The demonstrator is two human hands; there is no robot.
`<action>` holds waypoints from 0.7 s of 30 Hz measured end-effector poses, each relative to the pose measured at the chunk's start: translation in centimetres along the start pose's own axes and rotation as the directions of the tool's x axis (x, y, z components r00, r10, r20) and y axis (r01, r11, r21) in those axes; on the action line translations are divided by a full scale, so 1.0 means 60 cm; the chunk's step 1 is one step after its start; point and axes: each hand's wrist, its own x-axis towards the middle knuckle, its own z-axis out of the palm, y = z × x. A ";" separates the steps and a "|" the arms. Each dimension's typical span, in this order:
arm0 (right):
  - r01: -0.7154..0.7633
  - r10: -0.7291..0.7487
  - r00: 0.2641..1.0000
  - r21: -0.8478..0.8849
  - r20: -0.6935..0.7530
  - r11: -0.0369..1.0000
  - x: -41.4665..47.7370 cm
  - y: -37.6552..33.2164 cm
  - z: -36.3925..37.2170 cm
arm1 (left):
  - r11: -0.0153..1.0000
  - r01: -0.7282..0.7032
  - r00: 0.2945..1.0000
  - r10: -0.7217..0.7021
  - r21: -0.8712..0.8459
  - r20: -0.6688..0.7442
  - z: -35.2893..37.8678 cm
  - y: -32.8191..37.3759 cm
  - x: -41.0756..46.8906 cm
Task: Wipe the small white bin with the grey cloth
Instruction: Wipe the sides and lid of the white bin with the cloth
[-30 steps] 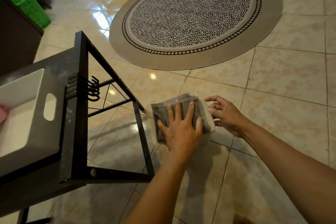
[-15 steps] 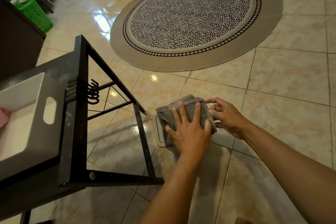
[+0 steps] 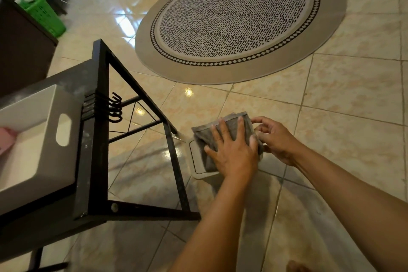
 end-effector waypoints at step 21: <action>0.005 -0.003 1.000 0.084 -0.020 0.996 0.000 0.005 0.008 | 0.997 0.069 0.993 -0.072 -0.033 -0.098 -0.006 -0.059 -0.005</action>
